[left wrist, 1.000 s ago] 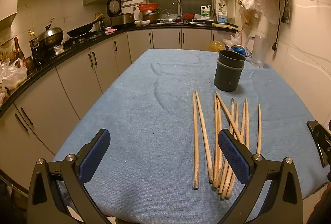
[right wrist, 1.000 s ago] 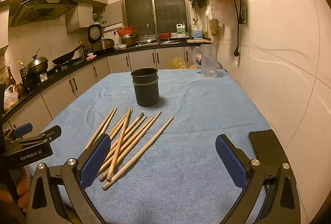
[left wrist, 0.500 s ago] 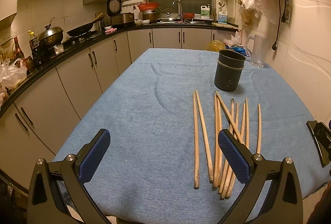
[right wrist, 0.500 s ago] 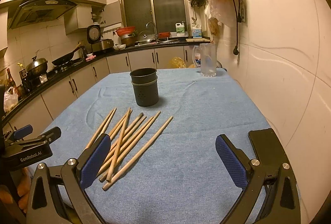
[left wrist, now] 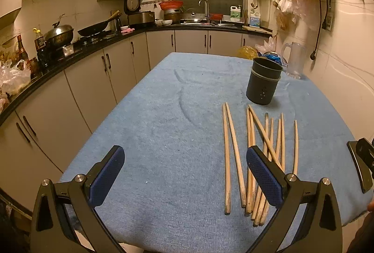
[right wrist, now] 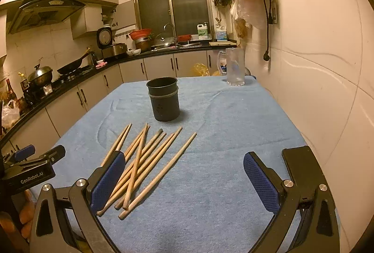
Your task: Organize utensils
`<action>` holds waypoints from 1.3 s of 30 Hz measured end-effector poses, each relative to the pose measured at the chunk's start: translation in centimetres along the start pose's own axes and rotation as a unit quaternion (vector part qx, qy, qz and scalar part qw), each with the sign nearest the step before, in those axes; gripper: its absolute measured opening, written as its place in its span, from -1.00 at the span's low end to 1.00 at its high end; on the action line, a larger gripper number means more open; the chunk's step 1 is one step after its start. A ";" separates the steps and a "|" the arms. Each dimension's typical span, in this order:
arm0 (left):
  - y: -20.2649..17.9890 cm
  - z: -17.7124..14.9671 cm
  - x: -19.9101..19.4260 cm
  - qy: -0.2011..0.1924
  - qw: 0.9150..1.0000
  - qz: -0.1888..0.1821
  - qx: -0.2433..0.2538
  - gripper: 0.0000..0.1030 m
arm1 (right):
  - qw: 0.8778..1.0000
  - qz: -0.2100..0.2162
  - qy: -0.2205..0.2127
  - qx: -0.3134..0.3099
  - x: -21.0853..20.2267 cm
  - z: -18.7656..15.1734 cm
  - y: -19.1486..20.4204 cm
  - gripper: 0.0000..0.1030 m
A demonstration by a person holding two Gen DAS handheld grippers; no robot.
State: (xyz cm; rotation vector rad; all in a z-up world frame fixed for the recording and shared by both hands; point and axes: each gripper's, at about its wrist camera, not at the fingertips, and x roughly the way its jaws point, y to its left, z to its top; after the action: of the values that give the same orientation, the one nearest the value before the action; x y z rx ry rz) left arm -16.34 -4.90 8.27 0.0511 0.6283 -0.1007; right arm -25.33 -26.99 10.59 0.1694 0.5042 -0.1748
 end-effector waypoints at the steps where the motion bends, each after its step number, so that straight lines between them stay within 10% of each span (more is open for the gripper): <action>1: 0.1 0.0 0.0 0.000 1.000 -0.001 0.000 1.00 | 1.000 0.000 0.002 0.000 0.1 0.0 0.0 0.99; 20: 1.1 -0.3 2.6 0.032 0.999 -0.005 -0.008 1.00 | 0.998 0.030 0.052 -0.006 3.5 1.5 0.7 0.83; 32: 2.1 2.7 9.8 0.162 0.983 -0.086 -0.007 0.98 | 0.975 0.052 0.206 0.070 11.4 4.5 -2.5 0.06; 39: 0.7 5.4 14.8 0.242 0.962 -0.127 -0.010 0.33 | 0.944 0.051 0.302 0.125 17.6 4.8 -2.8 -0.32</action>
State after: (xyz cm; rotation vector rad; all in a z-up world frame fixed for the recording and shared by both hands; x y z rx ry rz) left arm -1.20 -5.76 3.92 -0.0263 1.1243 -0.3364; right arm -8.55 -32.87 5.73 0.5043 1.0848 -0.0815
